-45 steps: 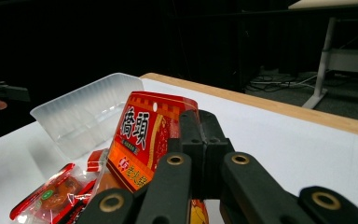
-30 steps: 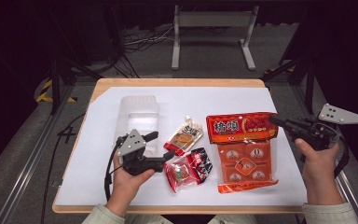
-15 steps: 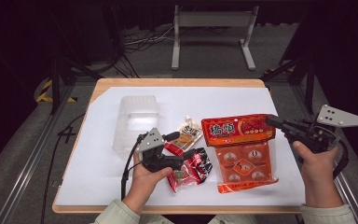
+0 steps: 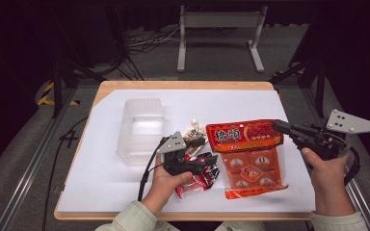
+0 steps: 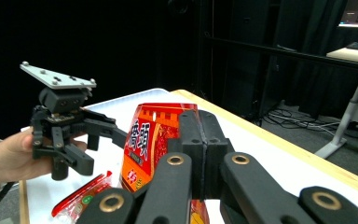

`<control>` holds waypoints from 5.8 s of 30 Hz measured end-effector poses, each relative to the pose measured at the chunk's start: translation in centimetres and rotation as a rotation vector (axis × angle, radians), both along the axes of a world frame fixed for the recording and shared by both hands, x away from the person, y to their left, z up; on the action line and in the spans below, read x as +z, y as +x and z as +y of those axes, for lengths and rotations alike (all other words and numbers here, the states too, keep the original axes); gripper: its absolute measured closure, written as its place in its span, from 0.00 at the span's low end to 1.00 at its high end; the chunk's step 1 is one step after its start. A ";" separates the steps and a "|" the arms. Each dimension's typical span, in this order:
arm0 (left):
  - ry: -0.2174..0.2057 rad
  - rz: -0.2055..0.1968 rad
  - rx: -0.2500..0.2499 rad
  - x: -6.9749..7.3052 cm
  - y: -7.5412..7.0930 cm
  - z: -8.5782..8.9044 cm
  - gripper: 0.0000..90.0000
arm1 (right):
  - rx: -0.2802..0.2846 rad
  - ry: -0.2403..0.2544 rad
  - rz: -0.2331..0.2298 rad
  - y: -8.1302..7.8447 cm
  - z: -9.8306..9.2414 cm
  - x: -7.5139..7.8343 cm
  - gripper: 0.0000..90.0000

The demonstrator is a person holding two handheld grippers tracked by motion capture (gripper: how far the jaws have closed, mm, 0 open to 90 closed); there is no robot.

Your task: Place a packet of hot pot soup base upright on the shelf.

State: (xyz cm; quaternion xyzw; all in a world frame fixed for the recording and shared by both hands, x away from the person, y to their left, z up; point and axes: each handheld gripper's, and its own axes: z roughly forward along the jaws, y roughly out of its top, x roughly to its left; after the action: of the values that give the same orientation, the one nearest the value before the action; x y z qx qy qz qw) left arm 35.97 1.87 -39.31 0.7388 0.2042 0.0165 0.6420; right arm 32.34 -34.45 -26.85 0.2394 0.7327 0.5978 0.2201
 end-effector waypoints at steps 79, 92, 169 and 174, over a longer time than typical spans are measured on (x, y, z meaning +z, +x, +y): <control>-0.036 0.042 -0.247 -2.2 0.7 -6.7 0.79 | -0.011 -0.008 -0.015 0.1 -0.3 -0.2 1.00; 0.042 -0.051 -0.221 1.0 0.4 -6.1 0.79 | -0.040 0.026 -0.082 -0.8 -0.7 0.6 1.00; 0.157 -0.187 0.246 11.1 8.9 11.3 0.79 | -0.239 -0.069 0.092 1.3 -1.5 -3.5 0.58; 0.151 -0.183 0.285 11.0 9.5 13.1 0.79 | -0.257 -0.068 0.096 0.7 -2.0 -3.5 0.58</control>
State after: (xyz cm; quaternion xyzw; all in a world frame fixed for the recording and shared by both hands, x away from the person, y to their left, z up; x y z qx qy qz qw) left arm 45.52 14.97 -28.34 0.7440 0.2459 0.1899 0.5916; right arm 33.06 -36.40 -30.36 0.3519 0.7254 0.5276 0.2675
